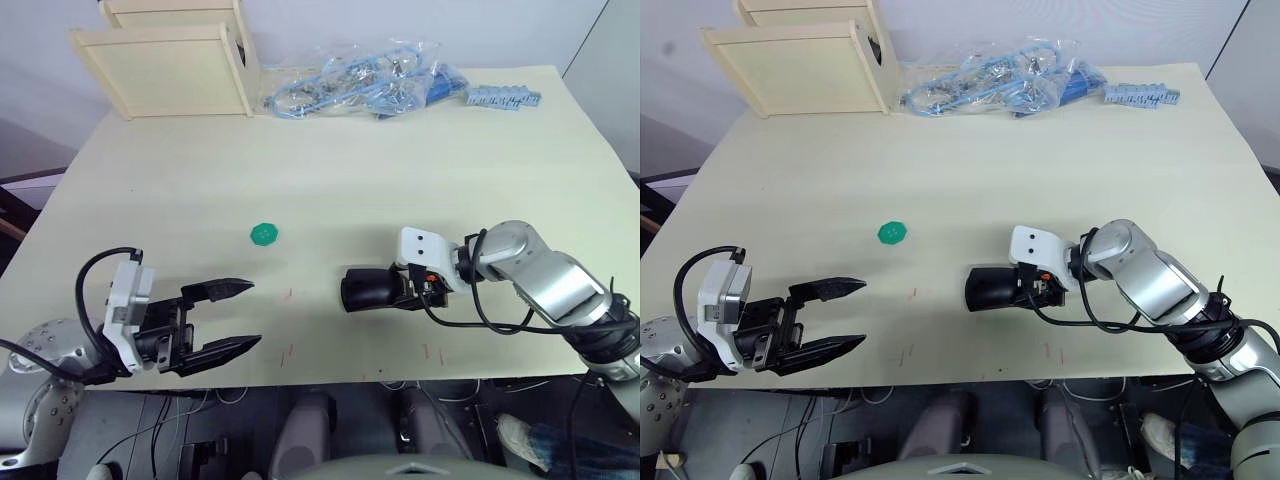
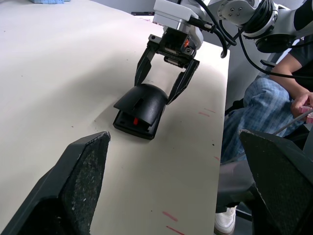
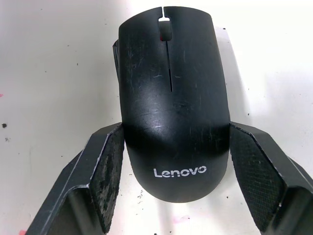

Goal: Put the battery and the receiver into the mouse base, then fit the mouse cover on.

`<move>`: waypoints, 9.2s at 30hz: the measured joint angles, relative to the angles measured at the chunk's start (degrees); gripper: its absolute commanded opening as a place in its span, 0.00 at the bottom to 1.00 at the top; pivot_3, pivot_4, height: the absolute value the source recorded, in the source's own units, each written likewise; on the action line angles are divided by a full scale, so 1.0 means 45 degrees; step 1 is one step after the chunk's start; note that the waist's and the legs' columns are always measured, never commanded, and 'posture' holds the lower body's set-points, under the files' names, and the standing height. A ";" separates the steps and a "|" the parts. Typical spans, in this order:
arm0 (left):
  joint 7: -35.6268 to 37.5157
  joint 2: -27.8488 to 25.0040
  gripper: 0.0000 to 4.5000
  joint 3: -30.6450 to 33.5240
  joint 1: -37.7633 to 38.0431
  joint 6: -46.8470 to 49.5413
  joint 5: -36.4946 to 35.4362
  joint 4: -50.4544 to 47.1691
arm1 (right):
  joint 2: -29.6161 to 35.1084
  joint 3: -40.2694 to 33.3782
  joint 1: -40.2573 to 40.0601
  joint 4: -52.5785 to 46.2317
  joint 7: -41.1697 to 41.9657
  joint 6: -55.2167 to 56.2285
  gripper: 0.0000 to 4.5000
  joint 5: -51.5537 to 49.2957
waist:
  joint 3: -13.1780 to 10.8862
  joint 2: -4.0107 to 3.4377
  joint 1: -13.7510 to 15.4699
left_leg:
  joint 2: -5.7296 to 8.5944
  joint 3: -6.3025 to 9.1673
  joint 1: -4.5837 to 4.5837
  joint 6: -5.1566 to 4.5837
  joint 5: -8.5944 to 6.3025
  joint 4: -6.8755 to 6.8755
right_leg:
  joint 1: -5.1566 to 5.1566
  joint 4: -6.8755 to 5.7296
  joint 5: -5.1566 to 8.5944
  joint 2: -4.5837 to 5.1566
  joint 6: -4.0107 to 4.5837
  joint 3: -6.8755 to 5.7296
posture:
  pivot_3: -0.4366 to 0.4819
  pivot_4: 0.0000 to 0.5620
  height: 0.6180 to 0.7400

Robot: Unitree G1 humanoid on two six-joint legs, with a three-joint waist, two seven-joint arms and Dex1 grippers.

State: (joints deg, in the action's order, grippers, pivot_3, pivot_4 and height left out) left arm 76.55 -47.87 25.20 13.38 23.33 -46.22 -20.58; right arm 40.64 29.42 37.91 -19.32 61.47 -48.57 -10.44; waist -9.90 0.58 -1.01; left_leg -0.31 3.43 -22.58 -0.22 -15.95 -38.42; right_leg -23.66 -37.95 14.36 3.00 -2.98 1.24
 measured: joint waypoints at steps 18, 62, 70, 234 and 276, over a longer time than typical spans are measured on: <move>0.0064 0.0002 1.00 0.0000 0.0054 -0.0062 0.0017 0.0200 | -0.0001 0.0017 0.0225 0.0013 0.0325 -0.0027 0.74 0.0005 | 0.0000 0.0000 0.0002 | 0.0000 0.0000 -0.0001 0.0000 0.0000 0.0000 | 0.0000 0.0000 0.0000 0.0001 0.0000 -0.0001 | 0.48 0.27 1.00; 0.0092 0.0215 1.00 -0.0217 0.0086 -0.0276 0.0237 0.0239 | 0.0020 0.3528 0.4973 -0.0124 0.1348 -0.4027 0.74 -0.0010 | -0.0004 -0.0007 -0.0017 | 0.0002 0.0006 -0.0003 0.0001 0.0000 0.0001 | -0.0004 0.0002 0.0000 0.0004 0.0001 -0.0007 | 0.48 0.27 1.00; -0.0009 0.0216 1.00 -0.0218 0.0084 -0.0271 0.0236 0.0235 | 0.0033 0.3569 0.4973 0.0150 0.1234 -0.3868 0.74 0.0006 | -0.0005 -0.0008 -0.0019 | 0.0001 0.0007 -0.0003 0.0001 0.0000 0.0001 | -0.0005 0.0002 0.0000 0.0005 0.0001 -0.0007 | 0.48 0.27 1.00; -0.0169 0.0363 1.00 -0.0221 -0.0011 -0.0274 0.0239 0.0213 | -0.3033 -0.1272 -0.0313 0.1762 0.0088 0.3055 0.34 -0.1657 | -0.0003 -0.0002 -0.0270 | -0.0002 0.0010 0.0005 0.0006 0.0003 0.0003 | 0.0000 -0.0006 -0.0006 0.0001 0.0006 -0.0004 | 0.48 0.27 1.00; -0.0444 0.0537 1.00 -0.0229 0.0186 -0.0389 0.0295 0.0203 | -0.3000 0.1963 0.1511 0.2799 0.0712 0.2477 0.34 0.1666 | 0.0029 0.0009 -0.0124 | 0.0003 0.0013 0.0143 0.0015 0.0006 0.0016 | 0.0124 0.0015 -0.0003 0.0006 0.0009 -0.0010 | 0.48 0.27 1.00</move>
State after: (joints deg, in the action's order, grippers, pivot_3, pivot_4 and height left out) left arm 74.56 -45.45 24.17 14.22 21.58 -44.89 -19.67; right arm 27.14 38.26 44.72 -6.72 64.68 -37.42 -2.94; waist -9.78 0.62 -1.57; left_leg -0.30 3.49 -21.94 -0.15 -15.92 -38.35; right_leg -23.10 -37.88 14.35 3.03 -2.94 1.19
